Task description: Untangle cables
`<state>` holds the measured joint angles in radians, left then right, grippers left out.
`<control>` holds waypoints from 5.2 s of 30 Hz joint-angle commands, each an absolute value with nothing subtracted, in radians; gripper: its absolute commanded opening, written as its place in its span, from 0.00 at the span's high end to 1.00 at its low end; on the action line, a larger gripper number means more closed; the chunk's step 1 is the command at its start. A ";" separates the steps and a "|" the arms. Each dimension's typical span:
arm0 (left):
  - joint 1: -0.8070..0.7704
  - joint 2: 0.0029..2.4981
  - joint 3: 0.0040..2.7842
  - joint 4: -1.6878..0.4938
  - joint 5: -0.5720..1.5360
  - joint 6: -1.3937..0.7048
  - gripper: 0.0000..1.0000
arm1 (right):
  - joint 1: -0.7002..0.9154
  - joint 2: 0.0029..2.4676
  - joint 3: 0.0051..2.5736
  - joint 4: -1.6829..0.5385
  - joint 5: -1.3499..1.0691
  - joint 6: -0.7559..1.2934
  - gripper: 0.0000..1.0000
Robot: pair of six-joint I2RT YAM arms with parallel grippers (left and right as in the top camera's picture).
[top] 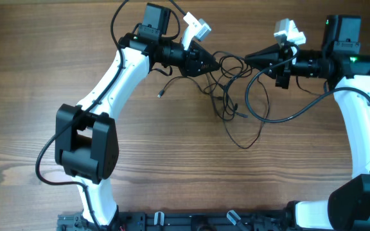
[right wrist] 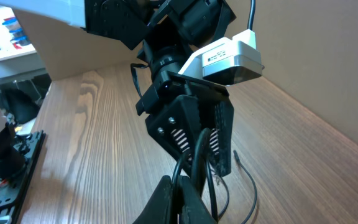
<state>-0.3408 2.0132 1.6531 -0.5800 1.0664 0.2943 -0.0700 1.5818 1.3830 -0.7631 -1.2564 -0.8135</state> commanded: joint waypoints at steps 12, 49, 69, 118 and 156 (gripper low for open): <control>-0.338 2.009 1.655 -0.569 1.215 0.299 0.49 | -0.068 1.564 1.393 -0.764 -1.287 -0.831 0.96; -0.331 2.009 1.655 -0.637 1.242 0.311 0.56 | -0.068 1.565 1.393 -0.764 -1.287 -0.831 0.96; -0.362 2.009 1.655 -0.616 1.237 0.311 0.96 | -0.068 1.565 1.393 -0.764 -1.287 -0.830 0.96; -0.402 2.011 1.653 -0.610 1.132 0.254 0.96 | 0.111 1.706 1.393 -0.696 -0.854 0.403 0.85; -0.389 2.011 1.653 -0.613 1.182 0.314 0.96 | 0.059 1.704 1.393 -0.733 -0.878 0.393 0.89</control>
<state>-0.3855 2.0129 1.6466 -0.6170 1.1362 0.2943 0.0536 1.7020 1.3846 -0.7433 -0.9668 0.2863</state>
